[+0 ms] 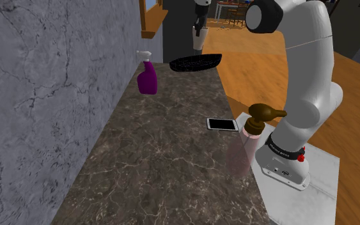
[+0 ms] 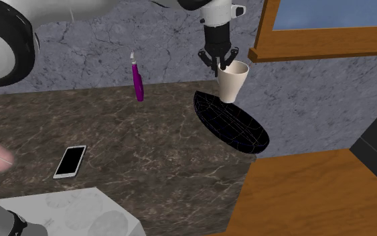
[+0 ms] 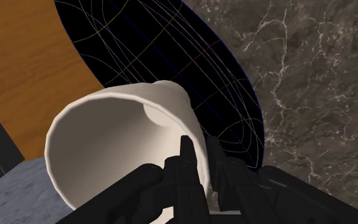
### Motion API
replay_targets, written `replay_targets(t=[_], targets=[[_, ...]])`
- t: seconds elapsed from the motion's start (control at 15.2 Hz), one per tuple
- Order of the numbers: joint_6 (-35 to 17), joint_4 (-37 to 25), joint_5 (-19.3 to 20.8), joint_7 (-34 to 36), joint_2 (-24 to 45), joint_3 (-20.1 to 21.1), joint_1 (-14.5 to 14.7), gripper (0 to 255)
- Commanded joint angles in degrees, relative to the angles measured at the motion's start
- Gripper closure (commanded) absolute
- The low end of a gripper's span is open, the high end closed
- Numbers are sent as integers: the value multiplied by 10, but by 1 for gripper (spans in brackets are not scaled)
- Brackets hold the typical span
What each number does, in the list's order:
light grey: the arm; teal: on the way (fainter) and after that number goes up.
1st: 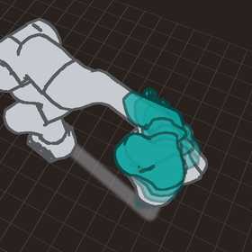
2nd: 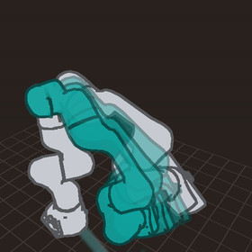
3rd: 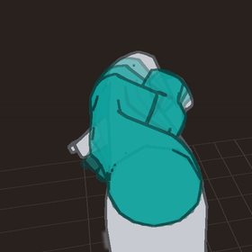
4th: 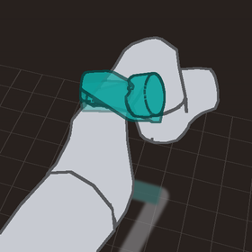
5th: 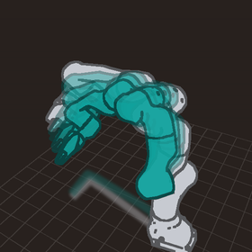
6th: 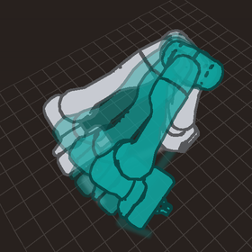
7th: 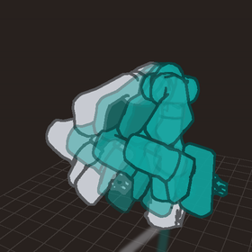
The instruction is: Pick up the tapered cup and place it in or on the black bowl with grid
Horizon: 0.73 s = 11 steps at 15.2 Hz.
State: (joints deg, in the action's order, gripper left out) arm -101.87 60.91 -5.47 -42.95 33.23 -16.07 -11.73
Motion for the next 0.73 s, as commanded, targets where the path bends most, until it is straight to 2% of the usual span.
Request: replay_targets(t=[0.0,0.46,0.66], targets=[[-21,27,1,0,-6,0,3,255],[-86,98,2,1,-12,0,10,255],[-86,98,2,1,-12,0,10,255]])
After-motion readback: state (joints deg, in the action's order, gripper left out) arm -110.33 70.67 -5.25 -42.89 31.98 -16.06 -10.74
